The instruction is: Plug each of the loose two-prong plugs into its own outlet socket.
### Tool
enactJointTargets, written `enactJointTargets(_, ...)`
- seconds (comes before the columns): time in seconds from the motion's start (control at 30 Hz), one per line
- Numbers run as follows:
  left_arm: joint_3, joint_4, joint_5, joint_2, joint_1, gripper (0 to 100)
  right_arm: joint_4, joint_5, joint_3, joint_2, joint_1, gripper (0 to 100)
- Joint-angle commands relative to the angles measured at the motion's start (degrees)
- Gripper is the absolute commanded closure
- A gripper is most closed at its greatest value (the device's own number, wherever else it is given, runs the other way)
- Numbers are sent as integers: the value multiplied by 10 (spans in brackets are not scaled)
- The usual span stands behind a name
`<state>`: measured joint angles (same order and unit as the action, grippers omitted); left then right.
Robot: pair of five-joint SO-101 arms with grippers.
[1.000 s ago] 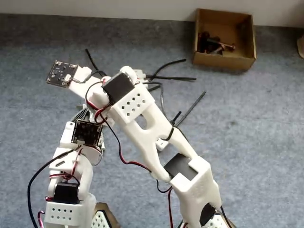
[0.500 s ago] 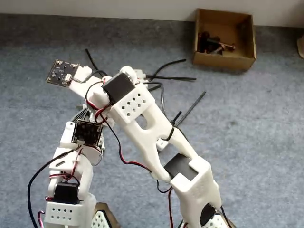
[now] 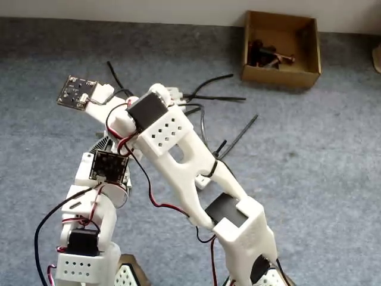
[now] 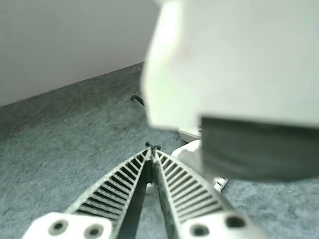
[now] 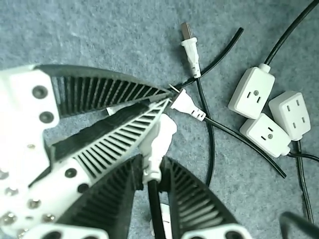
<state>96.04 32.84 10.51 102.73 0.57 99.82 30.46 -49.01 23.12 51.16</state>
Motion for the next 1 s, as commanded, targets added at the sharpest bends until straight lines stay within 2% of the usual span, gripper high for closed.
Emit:
enactJointTargets(0.0, 12, -10, -5, 0, 10, 993, 8, -4, -36, -45, 18, 993)
enactJointTargets(0.3, 12, -10, -4, 6, 8, 993, 8, -4, -36, -44, 17, 993)
enactJointTargets(0.73, 12, -14, -6, 7, -36, 993, 6, -4, -36, -42, 17, 993)
enactJointTargets(0.97, 7, -16, -10, 7, -62, 993, -7, -3, -35, -41, -13, 993)
